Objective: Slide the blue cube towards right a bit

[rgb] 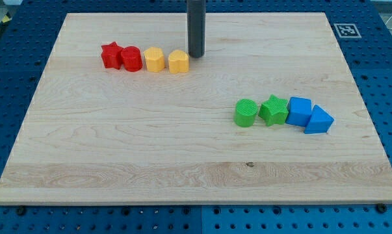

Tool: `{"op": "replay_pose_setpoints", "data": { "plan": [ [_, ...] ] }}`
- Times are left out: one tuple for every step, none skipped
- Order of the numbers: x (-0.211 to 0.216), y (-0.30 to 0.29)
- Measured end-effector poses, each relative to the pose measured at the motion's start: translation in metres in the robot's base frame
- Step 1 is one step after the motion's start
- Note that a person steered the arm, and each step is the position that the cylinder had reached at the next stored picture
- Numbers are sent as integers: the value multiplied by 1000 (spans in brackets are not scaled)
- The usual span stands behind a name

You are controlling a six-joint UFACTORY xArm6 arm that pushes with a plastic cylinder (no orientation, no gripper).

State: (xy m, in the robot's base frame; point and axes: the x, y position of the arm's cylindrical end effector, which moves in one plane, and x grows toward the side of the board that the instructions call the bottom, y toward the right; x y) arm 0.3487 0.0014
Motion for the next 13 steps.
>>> {"op": "replay_pose_setpoints", "data": {
  "plan": [
    [56,6],
    [101,2],
    [115,7],
    [142,25],
    [148,52],
    [140,79],
    [121,111],
    [104,121],
    [128,121],
    [147,122],
    [145,133],
    [145,148],
    [145,158]
  ]
}}
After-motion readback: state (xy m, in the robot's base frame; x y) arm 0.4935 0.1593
